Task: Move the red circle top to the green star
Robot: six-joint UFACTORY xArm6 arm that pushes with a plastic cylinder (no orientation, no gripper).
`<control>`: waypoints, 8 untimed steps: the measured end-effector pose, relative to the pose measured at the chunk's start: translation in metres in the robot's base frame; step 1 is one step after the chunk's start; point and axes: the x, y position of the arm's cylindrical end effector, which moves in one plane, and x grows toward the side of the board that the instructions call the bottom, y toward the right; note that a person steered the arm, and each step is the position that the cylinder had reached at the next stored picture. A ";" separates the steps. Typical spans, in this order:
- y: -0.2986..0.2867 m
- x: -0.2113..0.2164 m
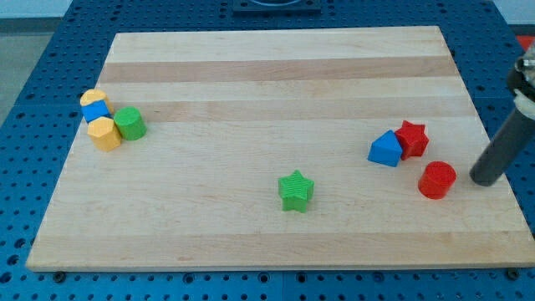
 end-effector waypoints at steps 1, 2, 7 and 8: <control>-0.041 0.004; -0.055 0.035; -0.094 0.035; -0.056 0.030</control>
